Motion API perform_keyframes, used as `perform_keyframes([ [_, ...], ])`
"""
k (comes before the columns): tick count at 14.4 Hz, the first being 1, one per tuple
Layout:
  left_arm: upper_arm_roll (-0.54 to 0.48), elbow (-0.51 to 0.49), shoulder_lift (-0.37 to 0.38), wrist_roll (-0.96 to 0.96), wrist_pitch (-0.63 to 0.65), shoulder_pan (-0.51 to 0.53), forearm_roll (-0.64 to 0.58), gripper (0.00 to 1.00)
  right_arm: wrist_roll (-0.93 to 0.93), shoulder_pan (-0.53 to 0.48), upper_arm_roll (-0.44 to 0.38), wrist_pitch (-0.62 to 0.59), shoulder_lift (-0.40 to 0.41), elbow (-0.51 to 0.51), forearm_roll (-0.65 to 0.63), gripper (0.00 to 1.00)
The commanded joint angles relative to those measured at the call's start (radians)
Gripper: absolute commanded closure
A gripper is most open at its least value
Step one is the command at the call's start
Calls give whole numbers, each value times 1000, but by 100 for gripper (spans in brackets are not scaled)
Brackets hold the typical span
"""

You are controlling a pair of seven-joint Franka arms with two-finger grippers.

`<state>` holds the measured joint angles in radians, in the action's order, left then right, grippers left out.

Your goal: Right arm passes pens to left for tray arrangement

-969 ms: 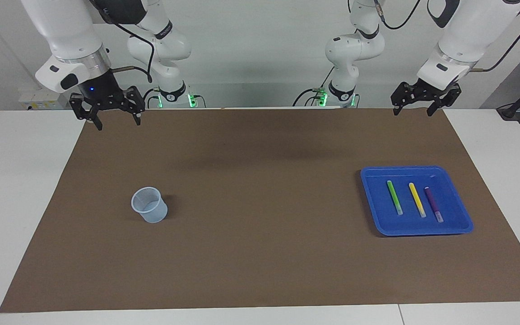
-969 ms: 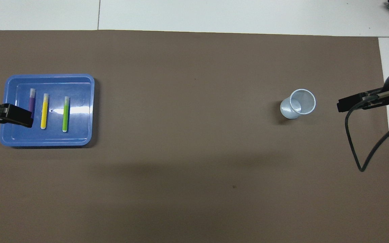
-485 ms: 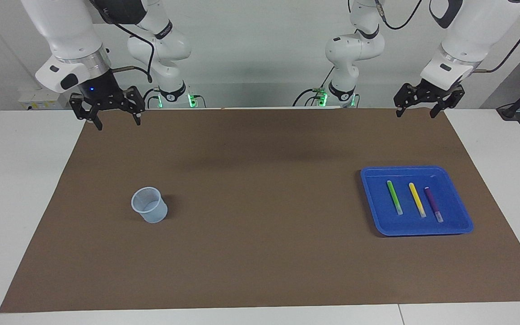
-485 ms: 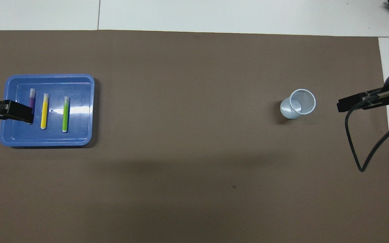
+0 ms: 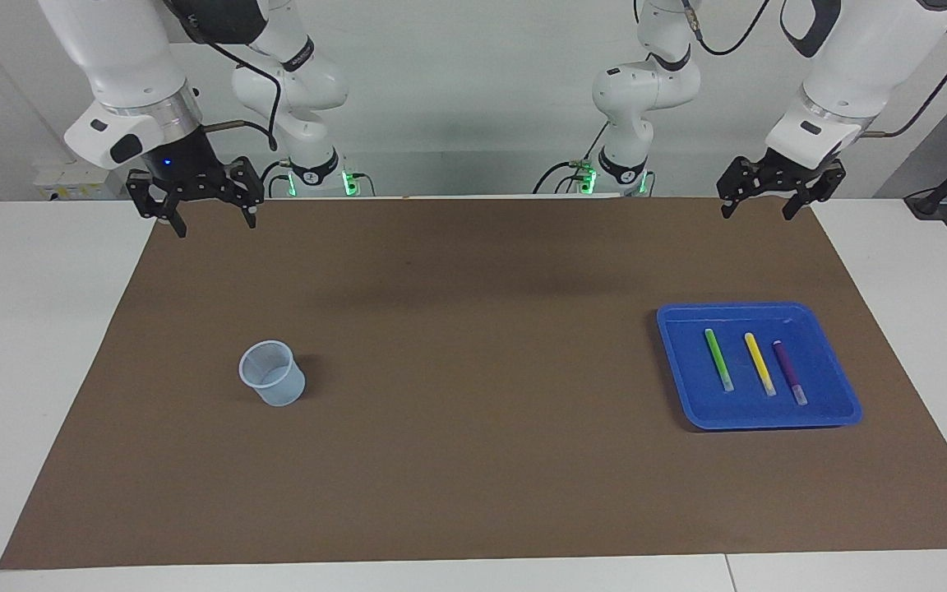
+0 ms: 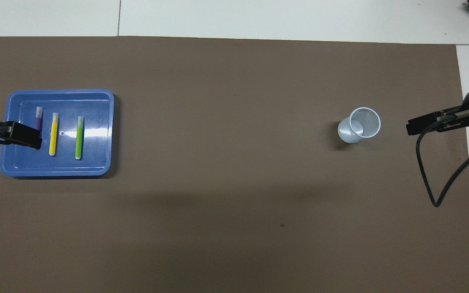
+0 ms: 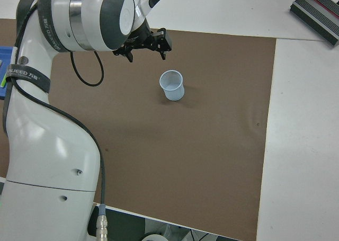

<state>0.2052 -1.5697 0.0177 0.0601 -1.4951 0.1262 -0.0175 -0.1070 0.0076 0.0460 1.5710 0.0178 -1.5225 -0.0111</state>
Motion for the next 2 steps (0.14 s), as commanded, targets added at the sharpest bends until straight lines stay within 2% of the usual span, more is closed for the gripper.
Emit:
perform_keyframes([
  [1,-1,-50,39,13,-25,7,-10,0,-19,0,-6,7,-27,-31,3,0],
  [2,-1,-50,41,14,-25,7,-10,0,-19,0,-6,7,-27,-31,5,0],
])
